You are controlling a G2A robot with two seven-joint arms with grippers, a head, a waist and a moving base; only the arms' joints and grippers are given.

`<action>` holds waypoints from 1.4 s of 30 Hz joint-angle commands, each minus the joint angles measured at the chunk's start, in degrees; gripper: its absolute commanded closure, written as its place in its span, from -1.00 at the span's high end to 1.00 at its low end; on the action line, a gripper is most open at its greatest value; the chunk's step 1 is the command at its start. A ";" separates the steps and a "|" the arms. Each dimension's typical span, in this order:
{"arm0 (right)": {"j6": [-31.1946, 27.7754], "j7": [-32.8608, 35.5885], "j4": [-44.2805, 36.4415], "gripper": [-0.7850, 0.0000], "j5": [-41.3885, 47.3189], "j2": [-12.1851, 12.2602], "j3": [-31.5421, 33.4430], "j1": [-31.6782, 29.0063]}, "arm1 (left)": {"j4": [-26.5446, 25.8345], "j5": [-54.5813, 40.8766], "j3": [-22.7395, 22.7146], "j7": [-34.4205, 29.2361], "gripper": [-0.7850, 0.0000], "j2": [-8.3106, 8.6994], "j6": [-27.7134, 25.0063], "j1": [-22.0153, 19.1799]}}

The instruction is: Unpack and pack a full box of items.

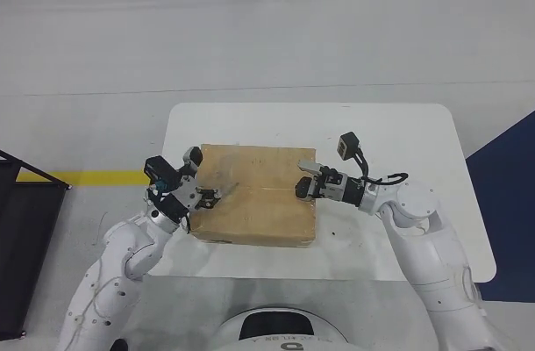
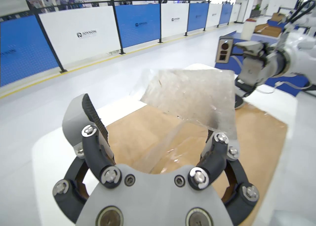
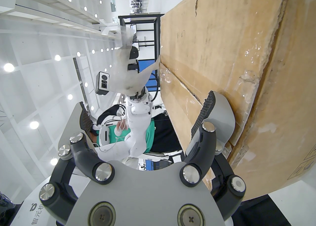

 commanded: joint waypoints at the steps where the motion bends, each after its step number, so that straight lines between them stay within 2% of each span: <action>1: 0.00 0.00 0.00 1.00 0.00 0.00 0.00 0.00 | -4.18 -13.75 0.12 -10.14 1.00 -0.04 1.16 0.95; 4: 0.00 0.00 0.00 1.00 0.00 0.00 0.00 0.00 | -10.20 -33.72 -0.85 -24.76 1.00 0.13 7.13 1.16; 7: 0.00 0.00 0.00 1.00 0.00 0.00 0.00 0.00 | -13.77 -52.34 -3.21 -37.06 1.00 0.43 15.14 -1.01; 12: 0.00 0.00 0.00 1.00 0.00 0.00 0.00 0.00 | -13.00 -72.68 -7.49 -49.41 1.00 0.89 27.06 -6.83; 18: 0.00 0.00 0.00 1.00 0.00 0.00 0.00 0.00 | -12.73 -79.18 -7.89 -54.60 1.00 1.18 35.43 -13.96; 24: 0.00 0.00 0.00 1.00 0.00 0.00 0.00 0.00 | -14.42 -82.05 -7.39 -56.19 1.00 1.36 39.23 -17.78; 28: 0.00 0.00 0.00 1.00 0.00 0.00 0.00 0.00 | -13.29 -82.53 -11.84 -56.89 1.00 1.82 38.08 -17.93; 31: 0.00 0.00 0.00 1.00 0.00 0.00 0.00 0.00 | -10.94 -80.14 -18.26 -58.50 1.00 2.45 33.09 -15.74; 35: 0.00 0.00 0.00 1.00 0.00 0.00 0.00 0.00 | -6.81 -72.59 -28.42 -60.57 1.00 3.40 23.39 -10.73; 37: 0.00 0.00 0.00 1.00 0.00 0.00 0.00 0.00 | -4.96 -65.24 -32.83 -59.65 1.00 3.75 15.96 -7.54; 39: 0.00 0.00 0.00 1.00 0.00 0.00 0.00 0.00 | -2.50 -56.98 -34.86 -55.64 1.00 3.76 10.01 -4.24; 42: 0.00 0.00 0.00 1.00 0.00 0.00 0.00 0.00 | 1.01 -48.66 -34.17 -50.98 1.00 3.63 4.72 -1.11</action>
